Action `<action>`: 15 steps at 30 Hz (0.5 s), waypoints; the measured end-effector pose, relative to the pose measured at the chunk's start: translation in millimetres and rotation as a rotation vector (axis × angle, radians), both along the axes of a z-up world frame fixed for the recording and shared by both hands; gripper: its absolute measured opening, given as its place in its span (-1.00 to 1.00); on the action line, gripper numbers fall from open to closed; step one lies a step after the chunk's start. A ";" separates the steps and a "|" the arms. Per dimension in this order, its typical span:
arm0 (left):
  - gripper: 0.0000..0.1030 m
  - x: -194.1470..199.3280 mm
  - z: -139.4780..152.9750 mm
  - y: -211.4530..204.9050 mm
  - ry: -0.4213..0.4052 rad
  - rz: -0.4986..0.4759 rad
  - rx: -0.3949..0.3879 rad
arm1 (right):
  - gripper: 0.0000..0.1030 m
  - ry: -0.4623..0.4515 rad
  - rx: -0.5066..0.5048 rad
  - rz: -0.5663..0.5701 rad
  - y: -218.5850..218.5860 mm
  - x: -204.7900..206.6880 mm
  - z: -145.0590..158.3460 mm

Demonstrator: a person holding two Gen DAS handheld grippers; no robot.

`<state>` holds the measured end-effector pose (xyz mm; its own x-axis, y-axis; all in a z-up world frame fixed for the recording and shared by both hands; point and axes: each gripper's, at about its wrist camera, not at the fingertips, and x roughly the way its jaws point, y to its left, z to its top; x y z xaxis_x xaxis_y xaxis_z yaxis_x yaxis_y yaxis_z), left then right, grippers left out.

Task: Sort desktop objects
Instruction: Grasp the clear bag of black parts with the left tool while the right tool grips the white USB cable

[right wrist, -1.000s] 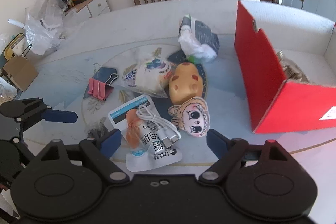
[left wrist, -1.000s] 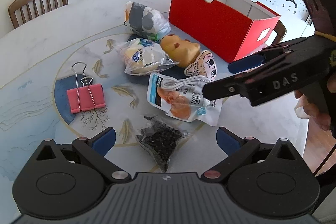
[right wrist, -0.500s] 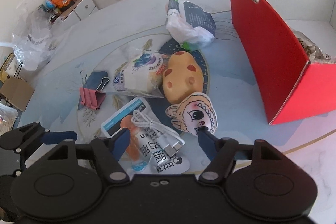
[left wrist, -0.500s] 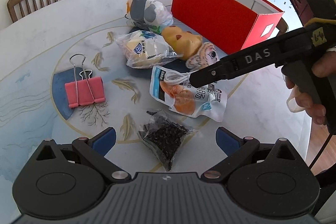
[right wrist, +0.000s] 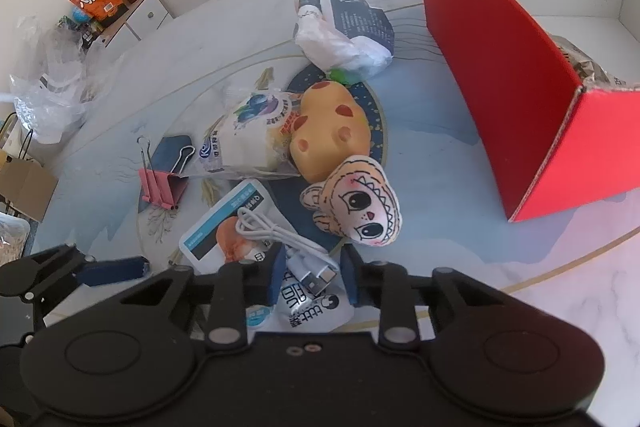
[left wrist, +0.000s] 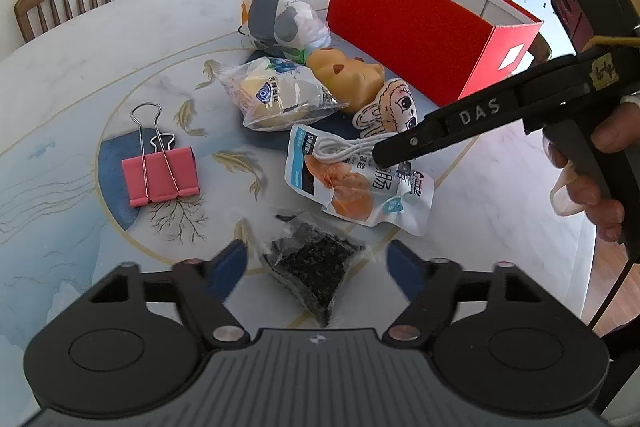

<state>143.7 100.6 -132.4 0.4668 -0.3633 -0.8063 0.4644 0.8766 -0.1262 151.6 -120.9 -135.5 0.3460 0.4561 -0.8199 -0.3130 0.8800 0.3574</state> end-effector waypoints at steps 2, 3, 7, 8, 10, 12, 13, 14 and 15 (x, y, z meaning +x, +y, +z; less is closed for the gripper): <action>0.36 0.4 -1.1 -0.7 0.004 0.000 0.004 | -0.55 0.000 0.010 -0.004 -1.8 -0.4 1.3; 0.35 0.6 -1.2 -1.1 0.004 0.001 0.007 | -0.61 0.000 0.010 -0.004 -2.3 -0.4 1.9; 0.03 0.9 -2.5 -2.9 0.007 0.000 0.031 | -0.66 0.001 0.012 -0.001 -4.6 -2.2 3.0; -0.07 1.2 -3.5 -3.3 0.011 0.001 0.036 | -0.67 0.001 0.015 -0.001 -4.8 -2.3 3.1; -0.10 1.1 -4.3 -2.7 0.013 0.006 0.033 | -0.68 0.002 0.024 -0.002 -7.0 -3.9 3.4; -0.17 0.6 -4.6 -2.7 0.011 0.011 0.039 | -0.69 -0.002 0.028 0.002 -8.8 -5.9 4.5; -0.19 0.4 -4.4 -2.8 0.008 0.014 0.043 | -0.69 -0.004 0.029 0.005 -9.5 -6.9 5.3; -0.22 0.1 -3.9 -2.3 0.005 0.019 0.044 | -0.70 -0.007 0.032 0.008 -10.1 -7.9 6.2; -0.24 -0.4 -3.2 -2.3 0.002 0.024 0.044 | -0.71 -0.011 0.035 0.013 -10.4 -8.6 7.2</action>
<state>143.2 98.3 -135.6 0.4731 -0.3162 -0.8223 0.4429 0.8922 -0.0882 143.0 -131.3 -128.4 0.3489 0.4886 -0.7997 -0.3284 0.8630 0.3840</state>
